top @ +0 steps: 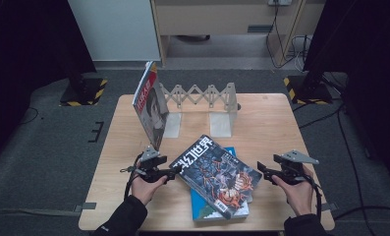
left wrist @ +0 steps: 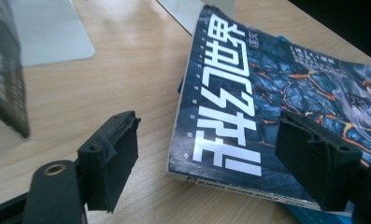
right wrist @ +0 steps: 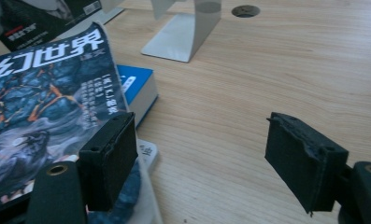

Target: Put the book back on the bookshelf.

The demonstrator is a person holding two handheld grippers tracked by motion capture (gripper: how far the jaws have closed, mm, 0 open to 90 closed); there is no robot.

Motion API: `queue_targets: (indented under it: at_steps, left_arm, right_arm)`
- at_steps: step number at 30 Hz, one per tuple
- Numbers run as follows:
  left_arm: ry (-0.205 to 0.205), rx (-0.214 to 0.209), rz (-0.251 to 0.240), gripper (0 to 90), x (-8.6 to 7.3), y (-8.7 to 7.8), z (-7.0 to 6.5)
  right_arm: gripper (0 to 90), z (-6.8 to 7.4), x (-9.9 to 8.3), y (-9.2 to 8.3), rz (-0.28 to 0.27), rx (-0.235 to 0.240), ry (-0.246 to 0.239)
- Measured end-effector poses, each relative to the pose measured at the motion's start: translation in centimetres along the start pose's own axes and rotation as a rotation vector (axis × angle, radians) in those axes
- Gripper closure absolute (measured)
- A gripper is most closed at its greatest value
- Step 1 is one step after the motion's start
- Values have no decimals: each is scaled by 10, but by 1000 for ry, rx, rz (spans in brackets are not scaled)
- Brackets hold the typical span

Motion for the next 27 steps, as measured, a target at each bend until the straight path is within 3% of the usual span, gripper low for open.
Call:
queue_targets:
  at_steps: [8,18,21,27]
  left_arm:
    - [14,-33,69,189,-7,12,-3]
    - [-46,-116,95,167,-9,22,-2]
    - [-60,-144,101,237,-9,21,-4]
    - [-51,-140,116,252,-13,13,-8]
  right_arm:
    - [237,15,-2,11,29,50,-6]
    - [230,25,-8,22,69,80,-24]
    - [228,26,-9,24,78,86,-34]
    - [222,29,-9,25,82,94,-32]
Point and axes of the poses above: each handheld gripper's, and its own axes: y roughly forward along the jaws, x roughly out of its top, z roughly to its left, the point moved 5 cm from there along y, roughly forward along the jaws, and after that the axes turned 10 degrees about x, right-handed, at the moved point
